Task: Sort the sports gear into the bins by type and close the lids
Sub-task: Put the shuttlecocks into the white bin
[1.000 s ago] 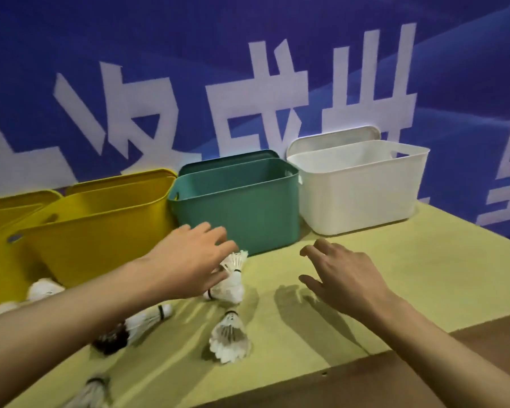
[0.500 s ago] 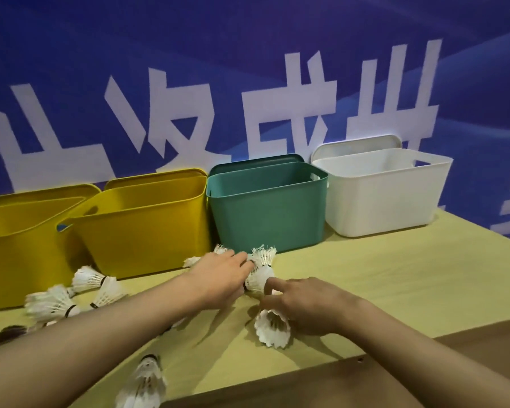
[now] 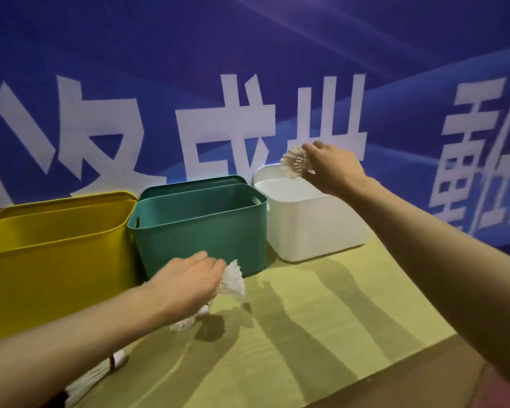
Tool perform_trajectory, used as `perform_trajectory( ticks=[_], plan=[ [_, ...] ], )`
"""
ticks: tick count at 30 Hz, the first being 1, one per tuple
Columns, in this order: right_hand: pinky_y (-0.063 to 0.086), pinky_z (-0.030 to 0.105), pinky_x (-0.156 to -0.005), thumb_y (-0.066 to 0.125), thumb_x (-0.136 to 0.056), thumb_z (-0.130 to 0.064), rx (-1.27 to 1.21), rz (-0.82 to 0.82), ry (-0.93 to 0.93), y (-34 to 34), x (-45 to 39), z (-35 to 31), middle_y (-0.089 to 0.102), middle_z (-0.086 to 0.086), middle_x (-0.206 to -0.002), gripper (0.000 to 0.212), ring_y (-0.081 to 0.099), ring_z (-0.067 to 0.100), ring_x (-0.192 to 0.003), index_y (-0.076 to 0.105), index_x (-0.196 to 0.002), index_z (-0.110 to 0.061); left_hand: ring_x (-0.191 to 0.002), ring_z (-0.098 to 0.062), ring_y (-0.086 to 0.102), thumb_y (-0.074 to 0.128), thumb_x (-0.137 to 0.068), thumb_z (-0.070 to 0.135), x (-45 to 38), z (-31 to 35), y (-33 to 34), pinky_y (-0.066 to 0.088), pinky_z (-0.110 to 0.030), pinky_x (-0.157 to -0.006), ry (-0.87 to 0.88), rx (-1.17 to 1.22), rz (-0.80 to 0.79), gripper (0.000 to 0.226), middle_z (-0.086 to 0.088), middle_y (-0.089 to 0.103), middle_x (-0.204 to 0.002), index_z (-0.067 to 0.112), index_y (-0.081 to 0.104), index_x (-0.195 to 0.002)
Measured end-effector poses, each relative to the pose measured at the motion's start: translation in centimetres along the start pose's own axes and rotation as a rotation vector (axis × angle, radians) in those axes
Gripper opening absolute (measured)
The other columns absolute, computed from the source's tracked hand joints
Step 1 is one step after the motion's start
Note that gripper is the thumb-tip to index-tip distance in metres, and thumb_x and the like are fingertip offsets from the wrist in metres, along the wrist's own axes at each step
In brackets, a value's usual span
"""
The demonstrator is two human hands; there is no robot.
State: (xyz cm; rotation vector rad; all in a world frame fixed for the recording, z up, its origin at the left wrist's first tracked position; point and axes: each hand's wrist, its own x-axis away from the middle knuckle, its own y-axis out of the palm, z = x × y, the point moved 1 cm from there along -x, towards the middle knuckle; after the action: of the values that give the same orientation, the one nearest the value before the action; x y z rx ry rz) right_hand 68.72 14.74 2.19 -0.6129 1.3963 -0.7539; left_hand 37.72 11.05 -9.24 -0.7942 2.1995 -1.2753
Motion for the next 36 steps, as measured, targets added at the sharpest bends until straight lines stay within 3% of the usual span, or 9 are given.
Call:
perform_trajectory(
  ticks=[3,6,9,13,19,24,28,32,36],
  plan=[
    [0.057,0.046,-0.083,0.080,-0.085,-0.030,0.018,-0.250,0.161,2.0,-1.4,1.9,0.060,0.014,-0.123,0.065,0.064,0.034,-0.101,0.046,-0.136,-0.010,-0.109,-0.019,0.051,0.044,-0.103,0.041,-2.0,-0.8,-3.5,0.052,-0.037,-0.080,0.028,-0.011,0.064,0.021,0.004,0.058,-0.119,0.026,0.044,-0.119],
    [0.059,0.043,-0.080,0.073,-0.087,-0.016,0.047,-0.225,0.163,4.5,2.4,2.1,0.063,0.012,-0.117,0.052,0.066,0.030,-0.093,0.048,-0.132,-0.010,-0.109,-0.018,0.053,0.048,-0.101,0.048,-4.8,-1.2,-6.2,0.054,-0.037,-0.080,0.073,-0.045,0.135,0.032,0.005,0.058,-0.119,0.027,0.044,-0.124],
    [0.057,0.038,-0.069,0.066,-0.091,-0.021,0.095,-0.265,0.100,6.1,7.1,2.5,0.062,0.004,-0.106,0.040,0.066,0.025,-0.081,0.050,-0.127,-0.015,-0.107,-0.020,0.058,0.053,-0.099,0.046,-9.6,-0.4,-8.9,0.055,-0.037,-0.075,0.086,-0.055,0.258,0.033,0.003,0.062,-0.116,0.024,0.048,-0.123],
    [0.056,0.038,-0.066,0.060,-0.096,-0.029,0.188,-0.375,0.046,5.6,11.4,4.5,0.058,-0.001,-0.096,0.026,0.063,0.021,-0.073,0.055,-0.118,-0.018,-0.095,-0.025,0.058,0.055,-0.098,0.036,-18.6,1.2,-12.7,0.037,-0.035,-0.062,0.042,-0.019,0.322,0.021,-0.003,0.063,-0.106,0.017,0.049,-0.106],
    [0.051,0.035,-0.059,0.060,-0.098,-0.030,0.284,-0.309,-0.006,3.2,11.6,6.0,0.053,0.000,-0.091,0.022,0.058,0.018,-0.067,0.055,-0.114,-0.016,-0.094,-0.028,0.054,0.065,-0.096,0.038,-26.0,2.2,-12.4,0.054,-0.045,-0.086,-0.114,0.087,0.135,0.037,-0.011,0.062,-0.115,0.010,0.055,-0.118],
    [0.049,0.033,-0.058,0.058,-0.098,-0.040,0.225,-0.257,-0.085,3.1,11.6,3.4,0.061,-0.001,-0.099,0.029,0.064,0.021,-0.075,0.056,-0.119,-0.020,-0.106,-0.026,0.062,0.056,-0.095,0.042,-17.3,2.3,-10.0,0.055,-0.041,-0.084,0.026,0.050,0.159,0.040,-0.004,0.065,-0.119,0.020,0.058,-0.128],
    [0.057,0.038,-0.069,0.057,-0.097,-0.044,0.089,-0.260,-0.187,4.0,13.4,-2.3,0.065,-0.004,-0.114,0.036,0.069,0.023,-0.093,0.054,-0.127,-0.025,-0.116,-0.021,0.060,0.051,-0.097,0.050,-5.2,-0.1,-8.0,0.056,-0.041,-0.086,0.039,0.018,0.026,0.041,0.005,0.060,-0.125,0.030,0.052,-0.133],
    [0.056,0.038,-0.073,0.059,-0.098,-0.031,-0.049,-0.286,-0.318,5.8,13.7,-10.0,0.060,-0.001,-0.120,0.038,0.064,0.023,-0.100,0.048,-0.133,-0.025,-0.120,-0.018,0.056,0.049,-0.099,0.051,3.2,-3.5,-6.4,0.055,-0.036,-0.084,-0.033,-0.070,-0.193,0.044,0.008,0.055,-0.130,0.032,0.045,-0.139],
    [0.047,0.038,-0.069,0.054,-0.093,-0.011,-0.129,-0.314,-0.400,8.7,12.7,-17.1,0.053,0.005,-0.119,0.051,0.054,0.028,-0.106,0.038,-0.138,-0.029,-0.104,-0.019,0.060,0.051,-0.098,0.043,6.3,-6.2,-4.8,0.045,-0.031,-0.063,-0.088,-0.126,-0.247,0.034,0.006,0.058,-0.115,0.029,0.050,-0.129]
  ],
)
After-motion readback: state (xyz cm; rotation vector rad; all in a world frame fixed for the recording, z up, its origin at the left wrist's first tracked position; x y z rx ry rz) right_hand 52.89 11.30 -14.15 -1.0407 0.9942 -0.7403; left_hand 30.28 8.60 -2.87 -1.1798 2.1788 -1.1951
